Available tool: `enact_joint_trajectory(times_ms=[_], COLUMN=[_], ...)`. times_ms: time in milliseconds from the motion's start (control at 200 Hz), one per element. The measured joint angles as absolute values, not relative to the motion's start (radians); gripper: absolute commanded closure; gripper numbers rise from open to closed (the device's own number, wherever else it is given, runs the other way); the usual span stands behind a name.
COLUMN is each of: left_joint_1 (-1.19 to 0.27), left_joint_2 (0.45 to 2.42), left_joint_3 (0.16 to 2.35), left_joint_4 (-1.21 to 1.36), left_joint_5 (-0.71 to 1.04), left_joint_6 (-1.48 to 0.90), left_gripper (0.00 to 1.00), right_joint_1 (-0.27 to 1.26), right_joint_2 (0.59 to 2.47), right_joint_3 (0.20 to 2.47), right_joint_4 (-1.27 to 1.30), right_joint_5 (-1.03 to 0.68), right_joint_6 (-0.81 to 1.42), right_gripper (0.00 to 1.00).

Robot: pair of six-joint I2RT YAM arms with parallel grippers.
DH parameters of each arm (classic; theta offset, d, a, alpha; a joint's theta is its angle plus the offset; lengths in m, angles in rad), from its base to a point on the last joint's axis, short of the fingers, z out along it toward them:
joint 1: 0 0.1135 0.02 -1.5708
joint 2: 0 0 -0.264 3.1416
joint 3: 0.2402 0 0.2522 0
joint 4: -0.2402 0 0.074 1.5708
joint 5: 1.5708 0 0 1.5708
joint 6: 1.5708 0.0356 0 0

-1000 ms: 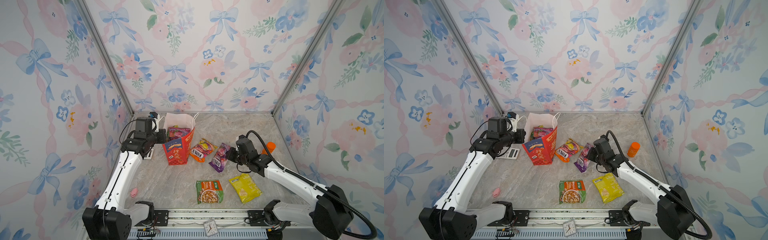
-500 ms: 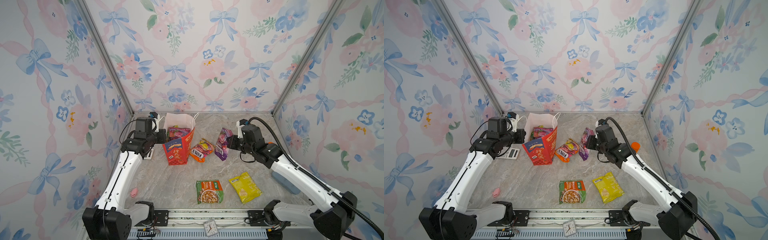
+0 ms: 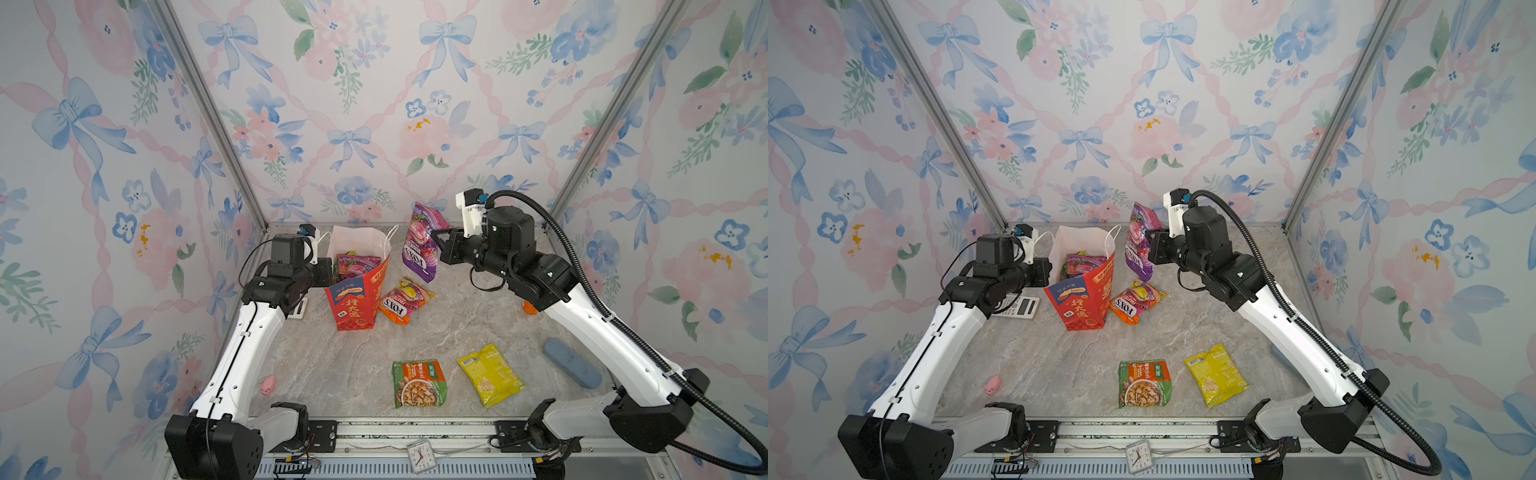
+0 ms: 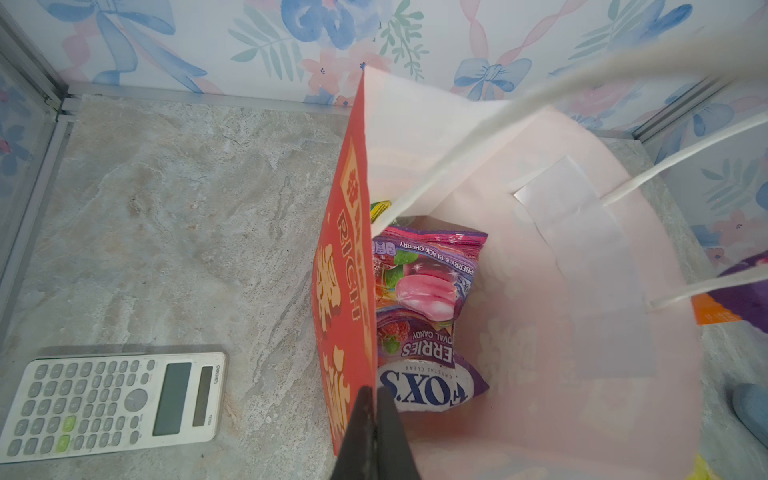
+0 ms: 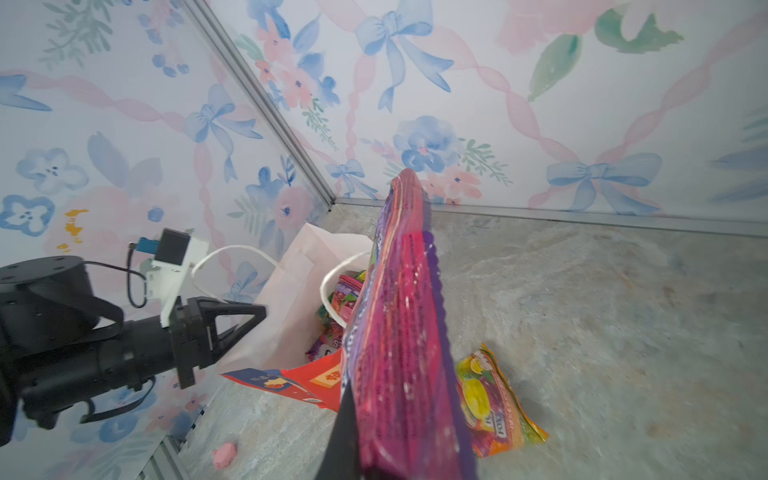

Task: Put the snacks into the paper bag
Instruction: 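Lift the purple packet with the right gripper and carry it over the bag, then lower the purple packet into the bag opening with the right gripper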

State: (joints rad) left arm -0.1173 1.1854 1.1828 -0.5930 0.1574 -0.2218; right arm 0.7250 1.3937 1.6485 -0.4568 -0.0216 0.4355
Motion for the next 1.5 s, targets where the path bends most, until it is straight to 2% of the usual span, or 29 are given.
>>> enact_joint_trajectory(times_ms=[255,560,890,1080,1160,1350,1500], left_joint_1=[-0.117,-0.117,-0.116,-0.108,-0.108,-0.108,-0.108], left_joint_2=[1.192,1.197,1.192,1.176,1.166,1.134,1.119], left_joint_3=[1.190,1.195,1.206,1.207,1.207,1.207,1.207], left_joint_4=[-0.593,-0.593,-0.593,-0.593,-0.593,-0.593,-0.596], left_joint_5=[0.168,0.172,0.167,0.163,0.164,0.164,0.165], left_joint_6=[-0.233,-0.249,-0.268,-0.271,-0.271,-0.275,-0.286], left_gripper=[1.00,1.00,0.71,0.72,0.77,0.81,0.81], right_joint_1=[0.802,0.809,0.801,0.786,0.780,0.774,0.774], right_joint_2=[1.489,1.645,1.812,1.837,1.849,1.885,1.924], right_joint_3=[1.811,1.960,2.067,2.073,2.087,2.122,2.144], right_joint_4=[-0.453,-0.456,-0.495,-0.514,-0.515,-0.514,-0.514], right_joint_5=[-0.078,-0.124,-0.173,-0.206,-0.222,-0.285,-0.327], right_joint_6=[0.389,0.365,0.351,0.351,0.352,0.364,0.377], right_gripper=[1.00,1.00,1.00,1.00,1.00,1.00,1.00])
